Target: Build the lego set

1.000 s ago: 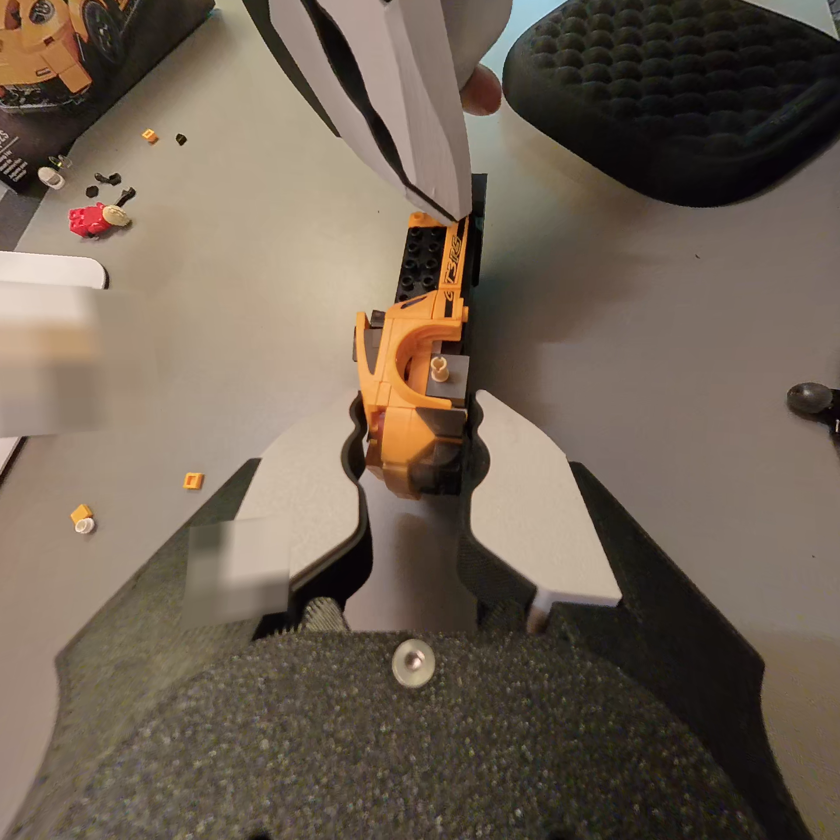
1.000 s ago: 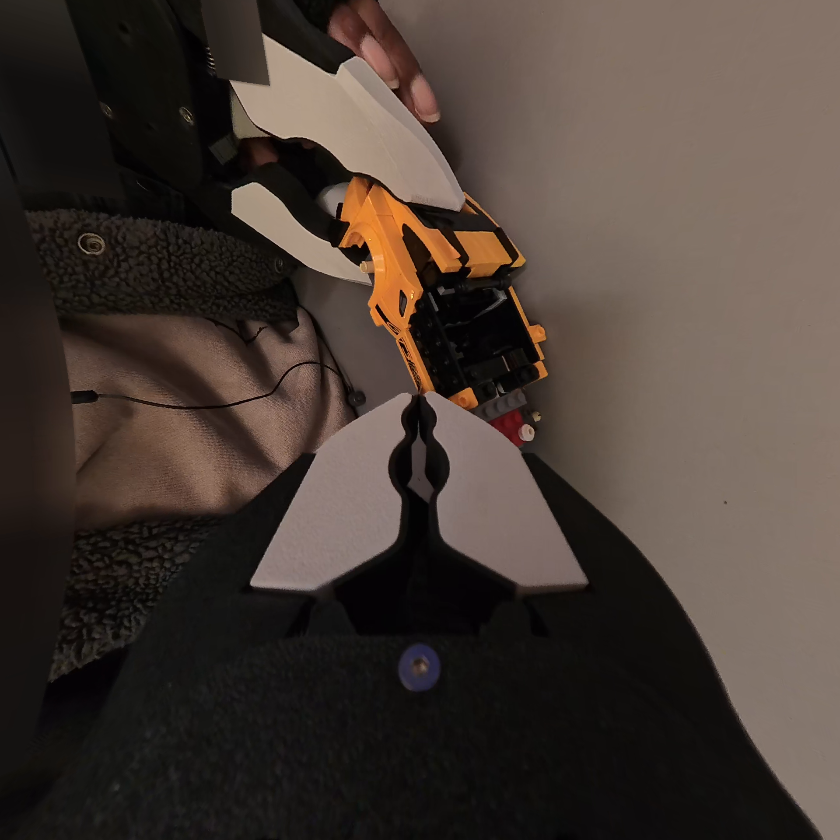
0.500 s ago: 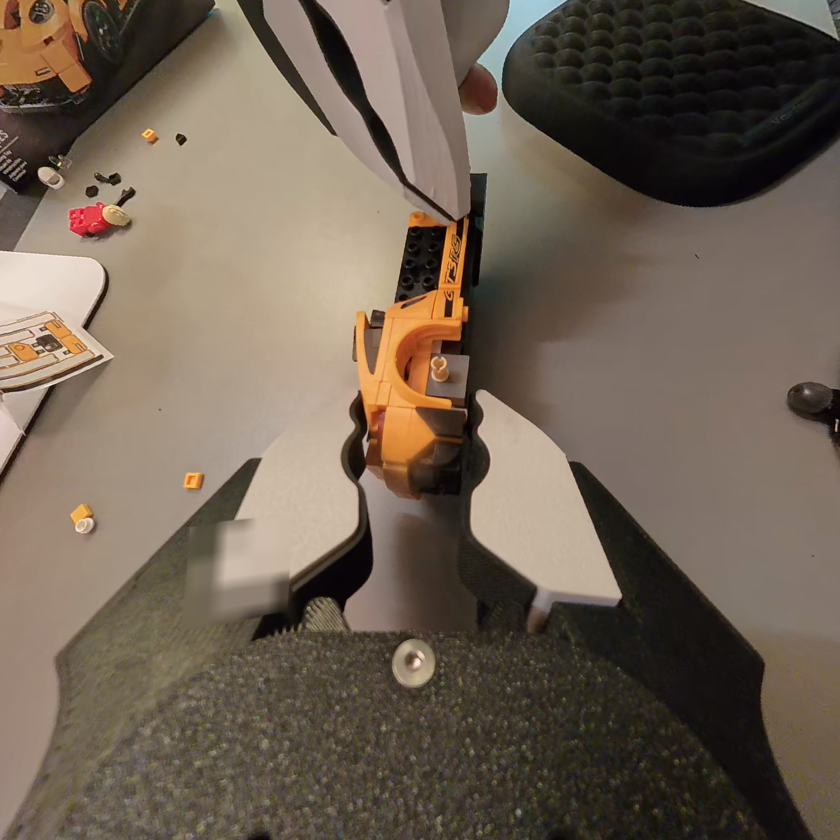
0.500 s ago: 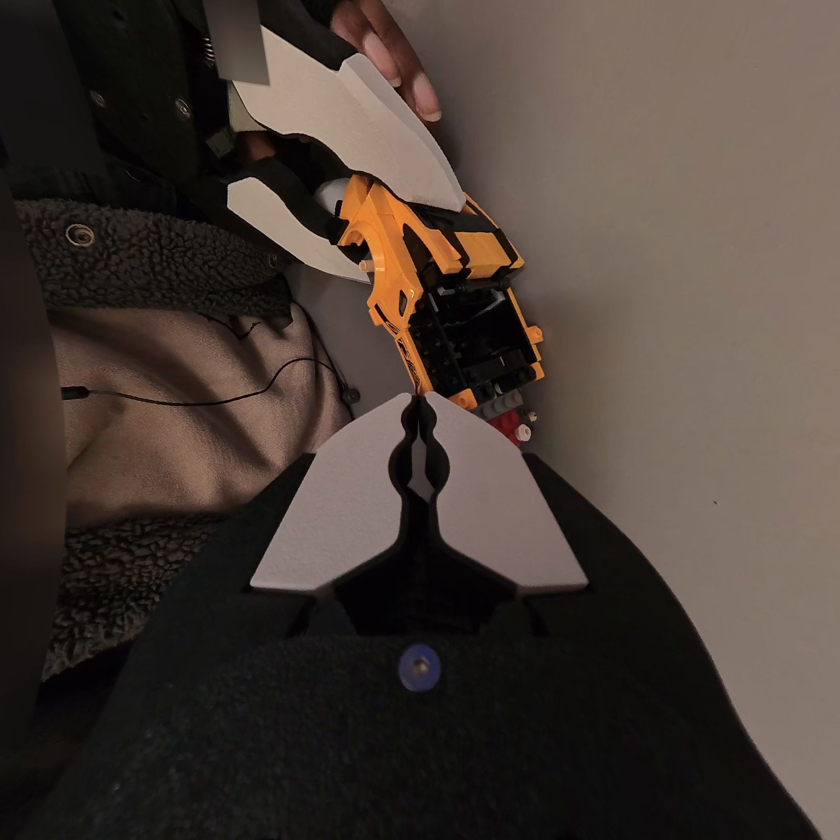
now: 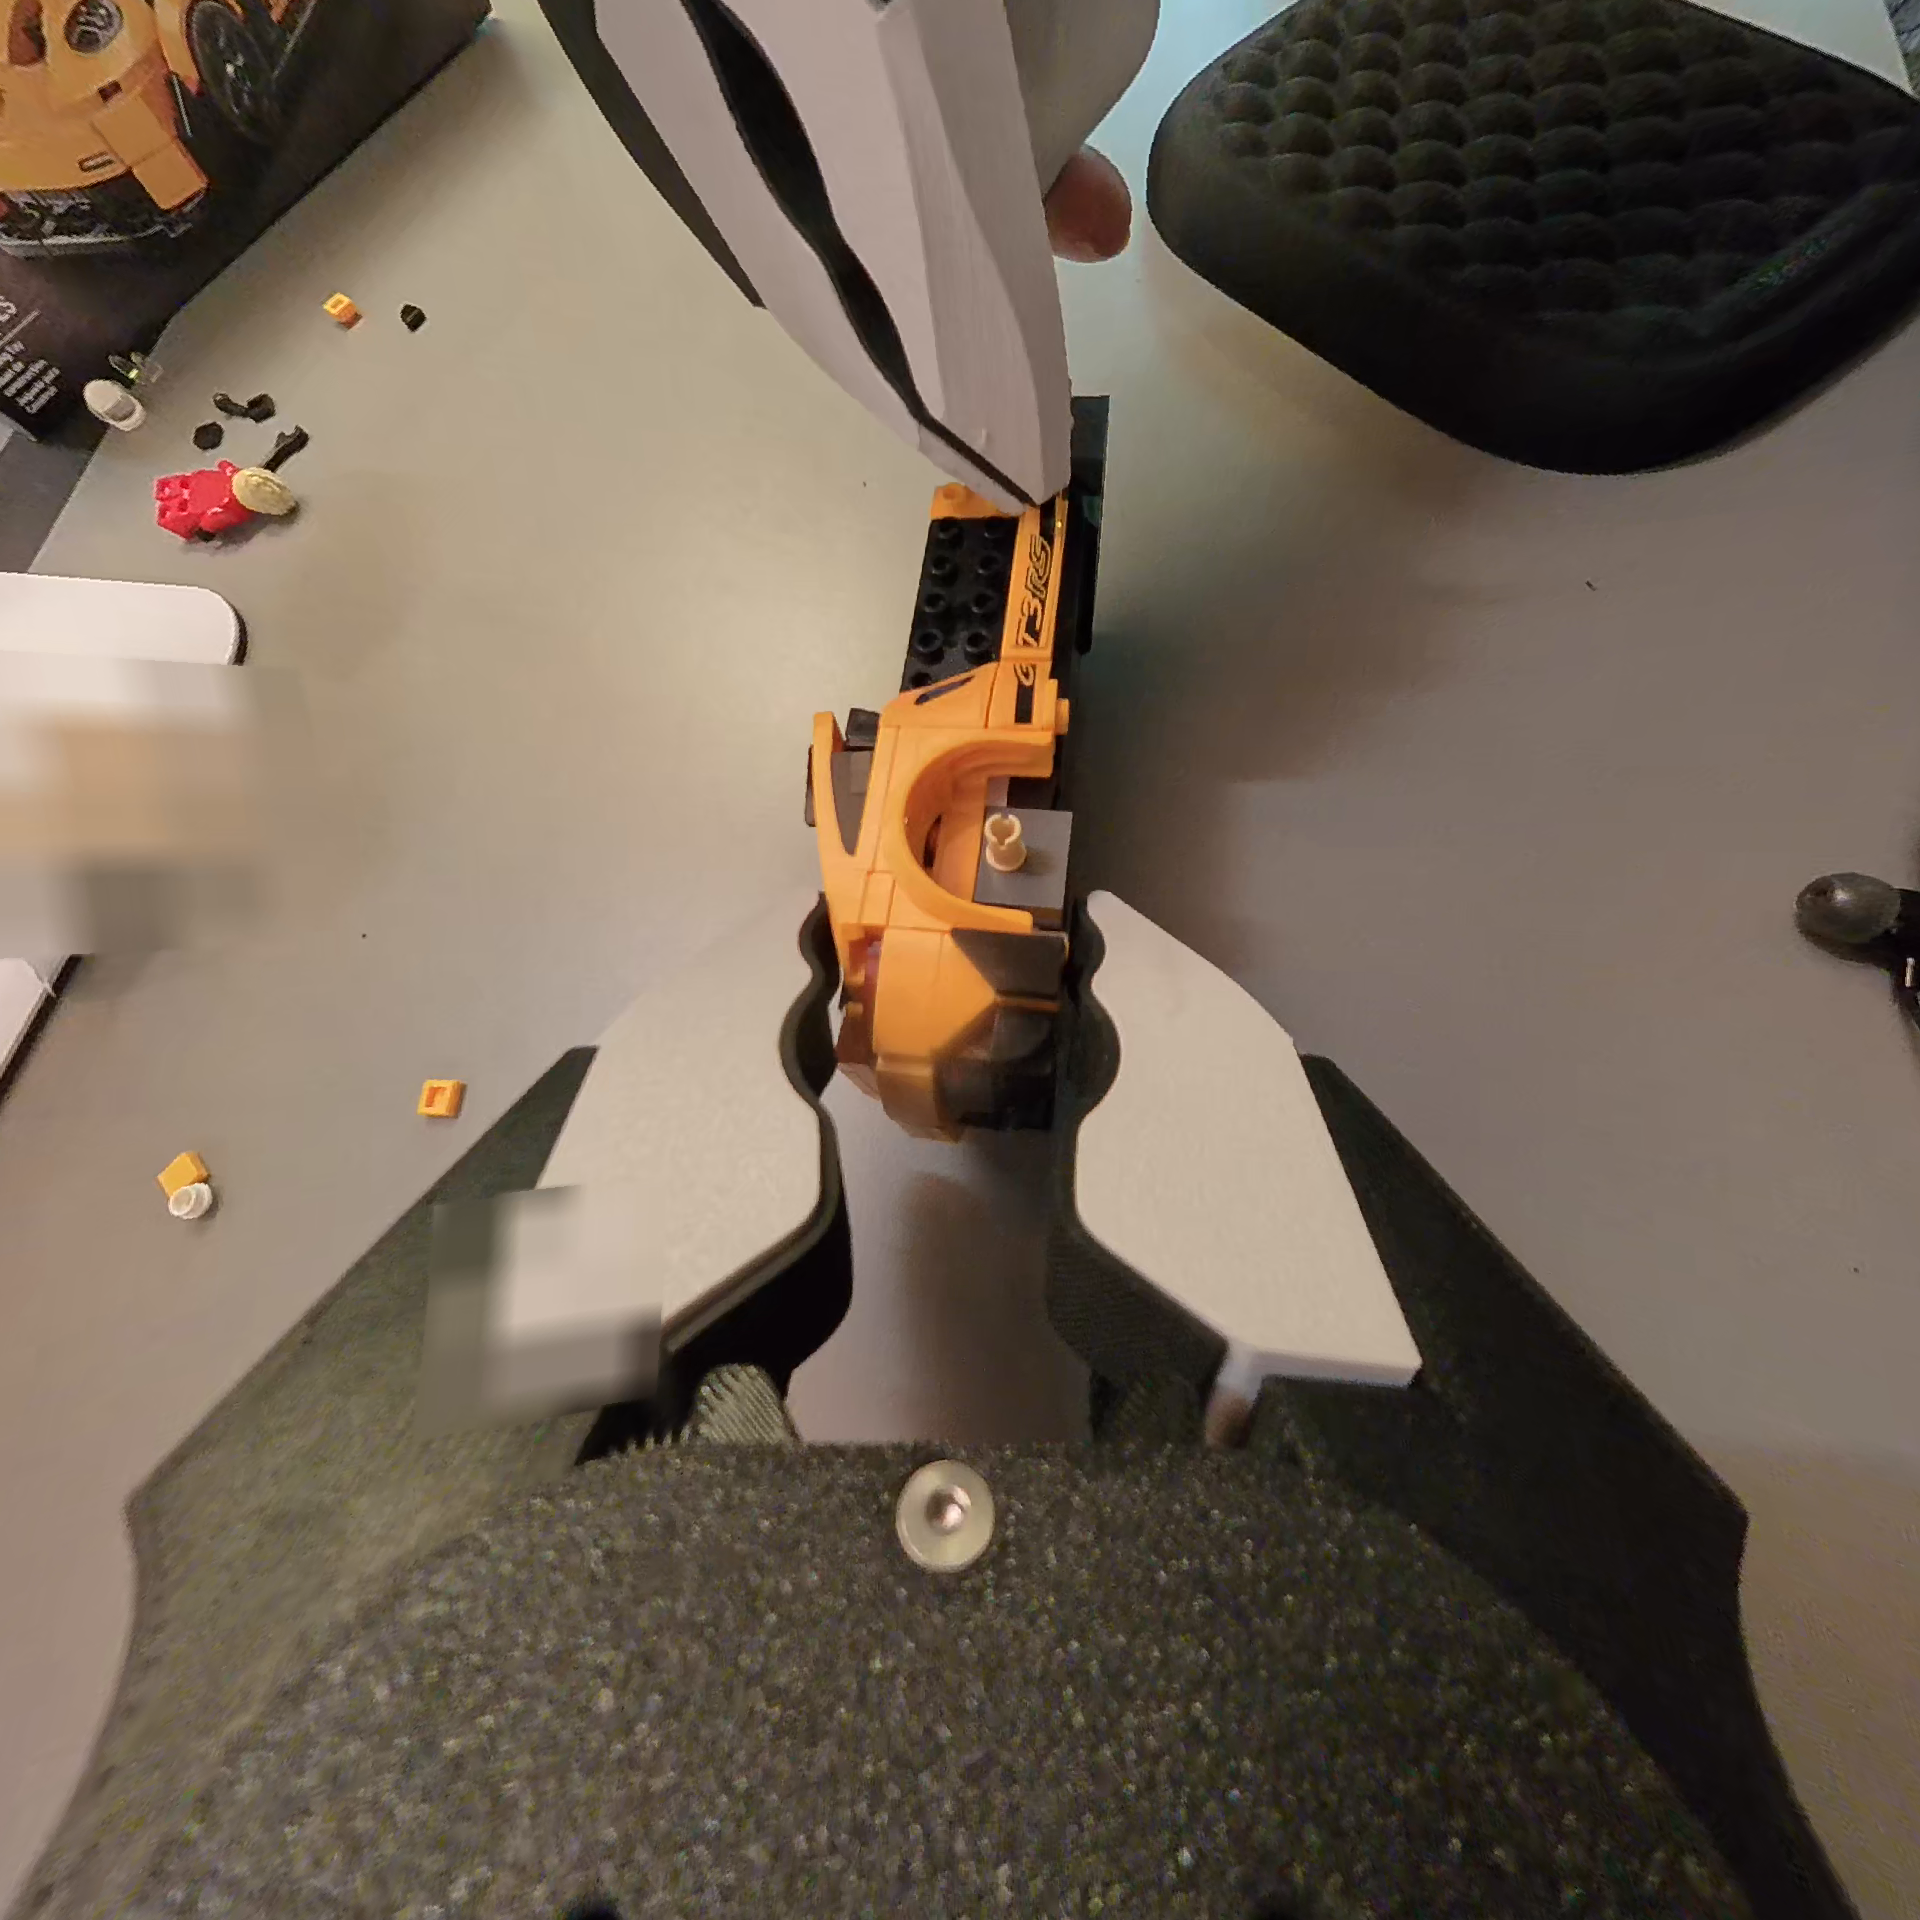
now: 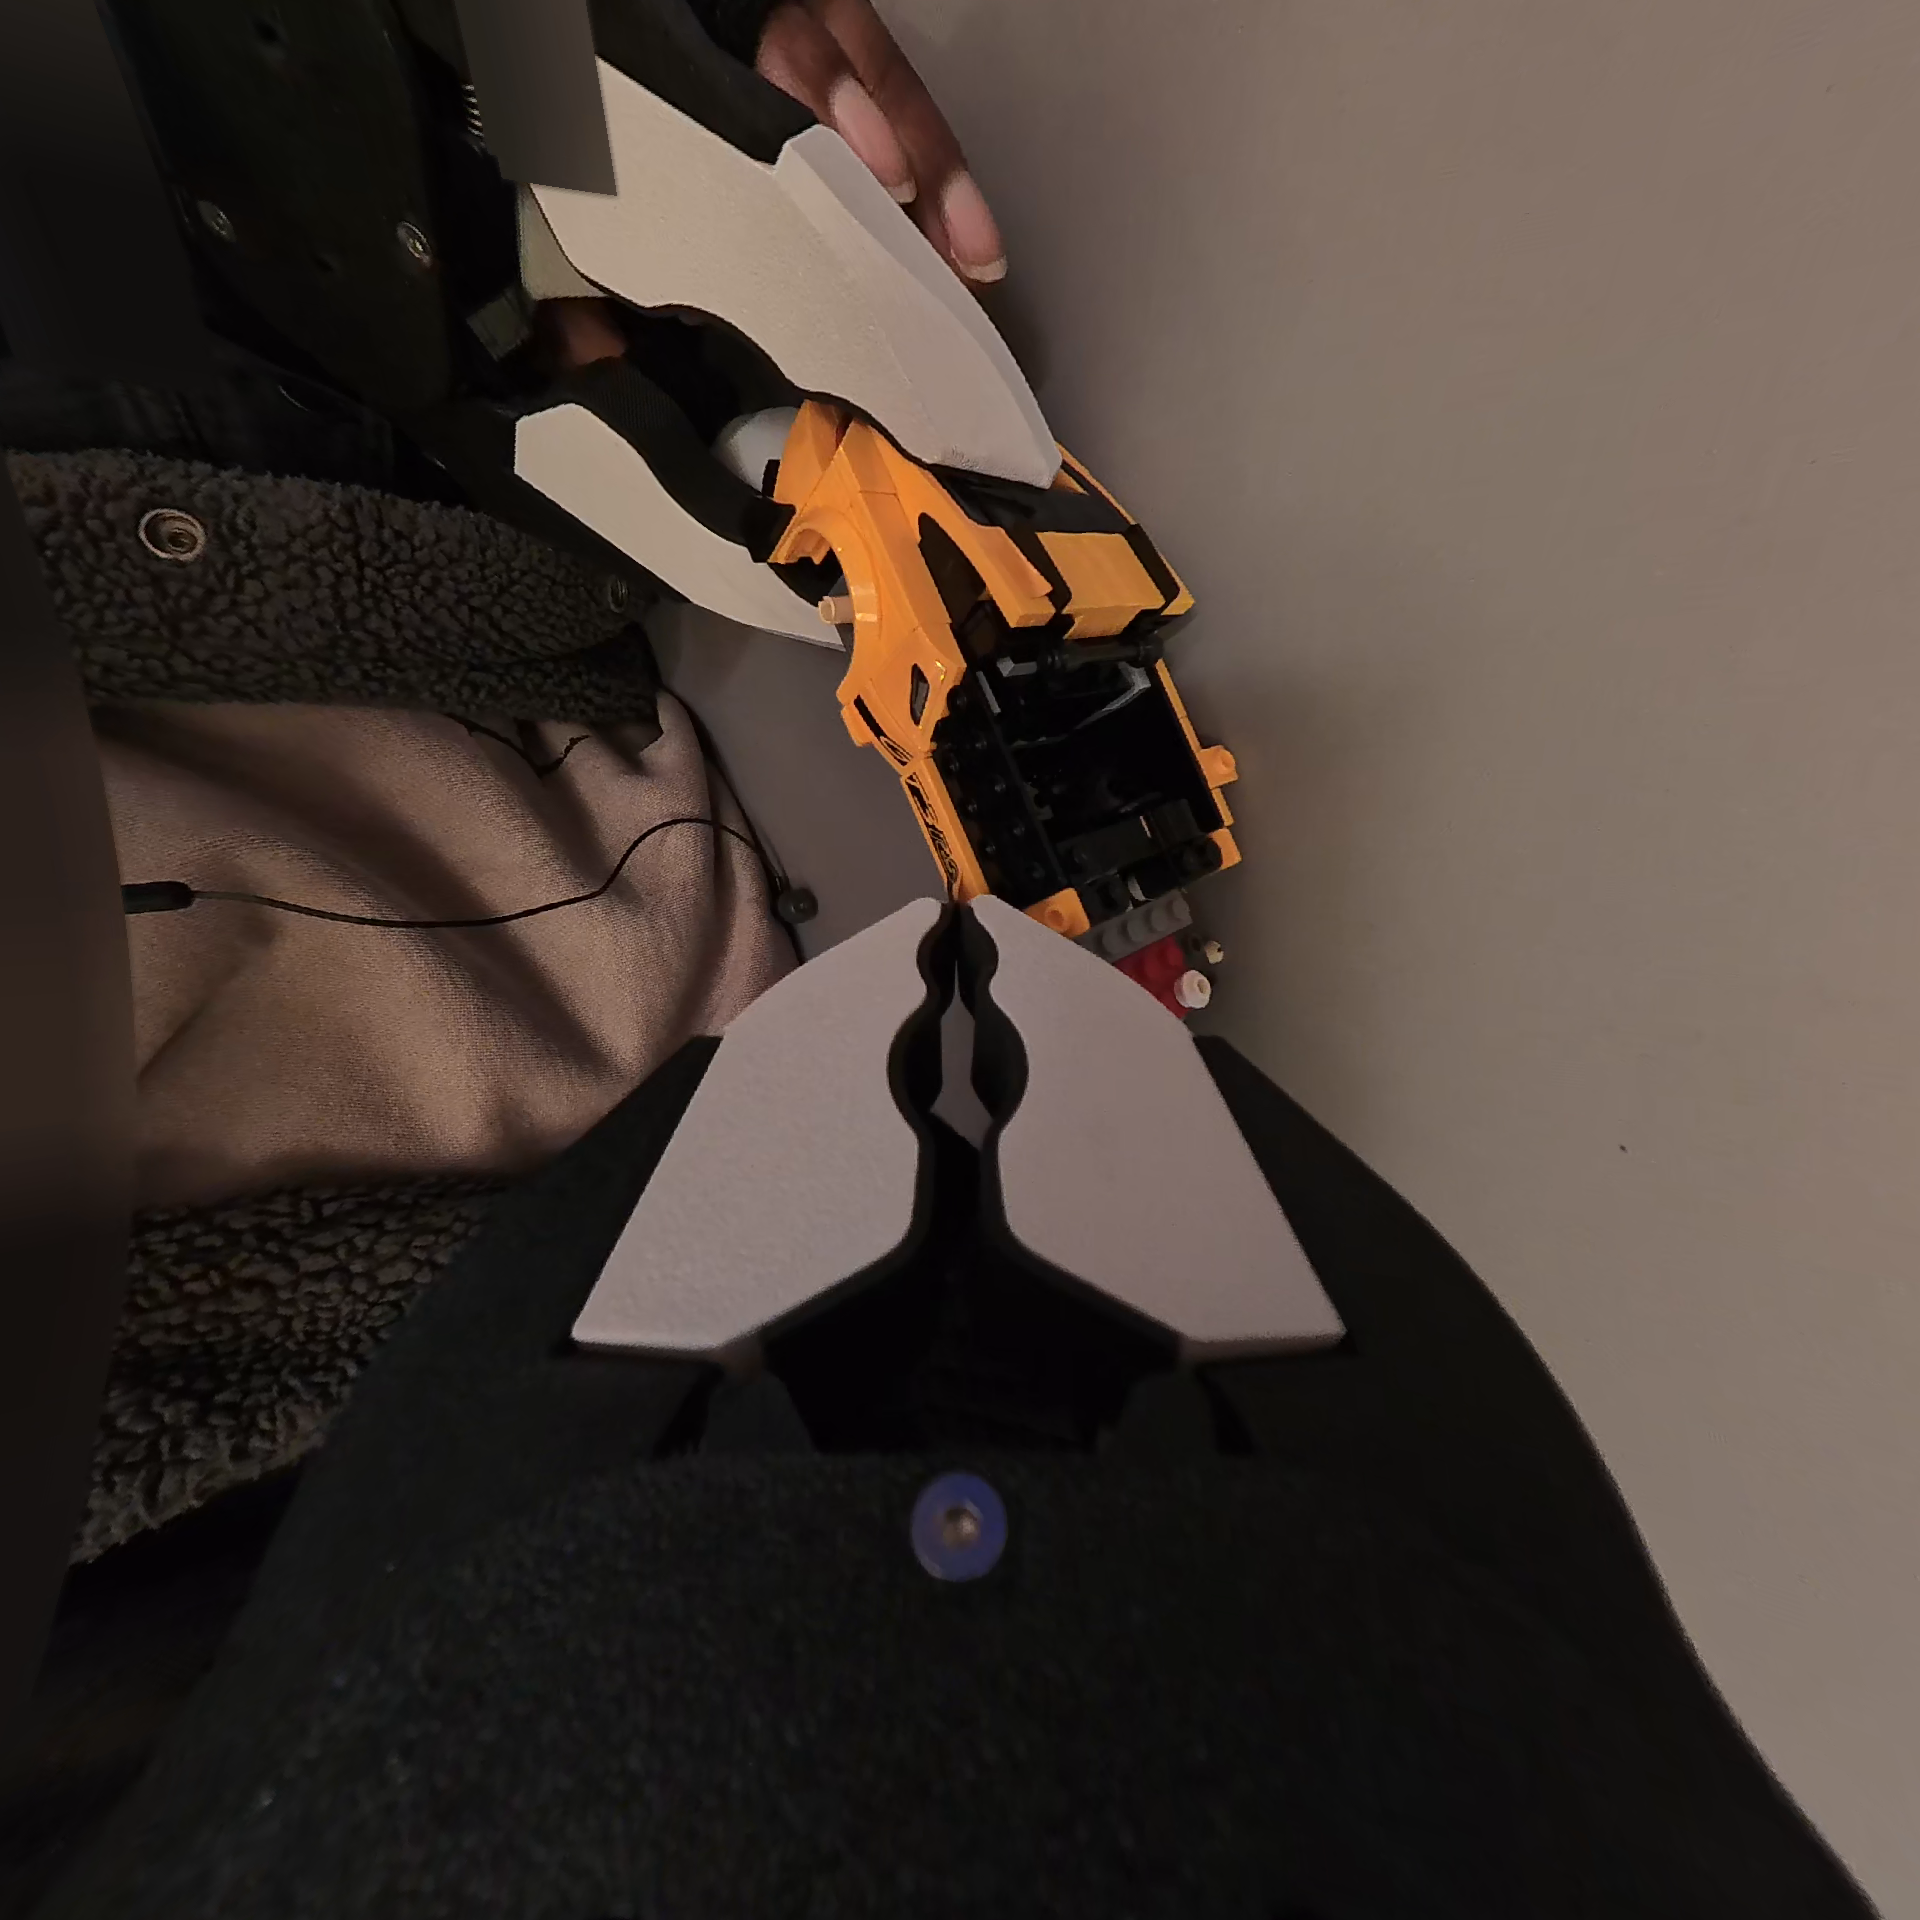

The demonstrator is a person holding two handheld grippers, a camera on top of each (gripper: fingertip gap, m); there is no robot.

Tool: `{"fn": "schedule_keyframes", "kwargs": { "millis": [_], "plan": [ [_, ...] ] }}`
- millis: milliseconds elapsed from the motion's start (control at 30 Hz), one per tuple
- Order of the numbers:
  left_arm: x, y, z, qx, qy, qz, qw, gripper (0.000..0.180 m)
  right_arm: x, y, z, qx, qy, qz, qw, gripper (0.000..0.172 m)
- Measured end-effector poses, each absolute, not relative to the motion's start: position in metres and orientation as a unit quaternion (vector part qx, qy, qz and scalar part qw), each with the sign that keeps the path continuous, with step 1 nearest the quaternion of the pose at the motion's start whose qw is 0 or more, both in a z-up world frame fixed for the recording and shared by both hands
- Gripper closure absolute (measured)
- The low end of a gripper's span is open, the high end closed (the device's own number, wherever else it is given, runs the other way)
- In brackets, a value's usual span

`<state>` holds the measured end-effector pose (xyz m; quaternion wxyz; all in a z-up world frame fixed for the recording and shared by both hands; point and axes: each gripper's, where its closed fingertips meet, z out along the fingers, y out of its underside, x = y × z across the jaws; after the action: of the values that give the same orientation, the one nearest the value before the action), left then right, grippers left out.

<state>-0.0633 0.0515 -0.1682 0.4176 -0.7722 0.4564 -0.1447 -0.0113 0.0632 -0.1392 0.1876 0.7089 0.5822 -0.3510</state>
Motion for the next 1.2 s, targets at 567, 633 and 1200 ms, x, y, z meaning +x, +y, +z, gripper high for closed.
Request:
{"fn": "schedule_keyframes", "kwargs": {
  "millis": [567,633,1200],
  "plan": [
    [-0.057,0.045,-0.115,-0.734,0.435,-0.239,0.465,0.138,-0.012,0.061,-0.139,0.710,0.577,-0.358,0.186,0.172],
    [-0.050,0.041,-0.110,-0.732,0.434,-0.263,0.455,0.144,-0.012,0.061,-0.139,0.709,0.578,-0.359,0.185,0.172],
    [-0.019,0.047,-0.142,-0.710,0.599,-0.089,0.359,0.152,-0.012,0.061,-0.138,0.703,0.581,-0.366,0.187,0.172]
  ]
}}
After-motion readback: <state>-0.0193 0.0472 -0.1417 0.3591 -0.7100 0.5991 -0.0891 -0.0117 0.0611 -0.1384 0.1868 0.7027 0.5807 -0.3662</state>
